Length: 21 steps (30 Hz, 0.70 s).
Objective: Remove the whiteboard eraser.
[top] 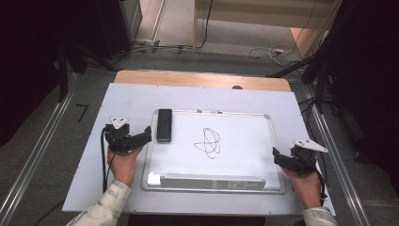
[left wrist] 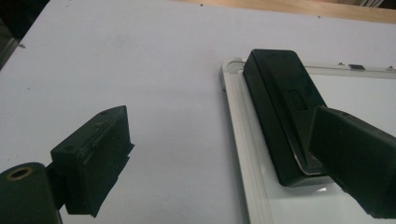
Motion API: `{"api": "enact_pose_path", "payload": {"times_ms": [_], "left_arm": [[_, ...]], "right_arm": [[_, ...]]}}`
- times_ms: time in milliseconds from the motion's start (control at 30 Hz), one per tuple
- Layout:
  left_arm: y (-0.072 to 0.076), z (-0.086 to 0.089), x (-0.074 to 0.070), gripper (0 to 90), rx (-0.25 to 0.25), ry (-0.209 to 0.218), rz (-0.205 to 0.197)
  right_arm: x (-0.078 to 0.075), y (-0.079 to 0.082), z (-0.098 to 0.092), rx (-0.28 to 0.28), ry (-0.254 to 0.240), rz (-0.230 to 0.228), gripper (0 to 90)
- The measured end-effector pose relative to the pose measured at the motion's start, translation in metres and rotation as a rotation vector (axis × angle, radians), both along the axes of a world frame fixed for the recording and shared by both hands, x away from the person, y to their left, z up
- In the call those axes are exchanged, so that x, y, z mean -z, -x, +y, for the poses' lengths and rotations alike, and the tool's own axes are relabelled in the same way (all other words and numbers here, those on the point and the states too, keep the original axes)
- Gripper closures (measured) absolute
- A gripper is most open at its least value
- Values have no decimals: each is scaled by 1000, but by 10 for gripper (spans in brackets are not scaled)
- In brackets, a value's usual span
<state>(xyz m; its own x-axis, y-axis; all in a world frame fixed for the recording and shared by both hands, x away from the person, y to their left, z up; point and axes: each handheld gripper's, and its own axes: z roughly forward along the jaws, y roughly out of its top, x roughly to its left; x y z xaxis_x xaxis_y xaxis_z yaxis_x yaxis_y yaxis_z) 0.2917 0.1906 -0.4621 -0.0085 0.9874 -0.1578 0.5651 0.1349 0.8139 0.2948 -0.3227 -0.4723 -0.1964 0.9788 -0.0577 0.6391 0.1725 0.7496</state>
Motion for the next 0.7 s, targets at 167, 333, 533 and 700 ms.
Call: {"api": "enact_pose_path", "payload": {"times_ms": [167, 333, 533, 700], "left_arm": [[-7, -8, 0, 70, 15, 22, 7], [-13, -13, 0, 71, 16, 16, 8], [-21, -21, -1, 71, 19, 15, 9], [-30, -28, -2, 71, 20, 17, 5]], "right_arm": [[0, 0, 0, -3, -1, 2, 149], [0, 0, 0, -2, -2, 1, 149], [0, 0, 0, -1, 0, 3, 149], [0, 0, 0, -2, -1, 2, 149]]}}
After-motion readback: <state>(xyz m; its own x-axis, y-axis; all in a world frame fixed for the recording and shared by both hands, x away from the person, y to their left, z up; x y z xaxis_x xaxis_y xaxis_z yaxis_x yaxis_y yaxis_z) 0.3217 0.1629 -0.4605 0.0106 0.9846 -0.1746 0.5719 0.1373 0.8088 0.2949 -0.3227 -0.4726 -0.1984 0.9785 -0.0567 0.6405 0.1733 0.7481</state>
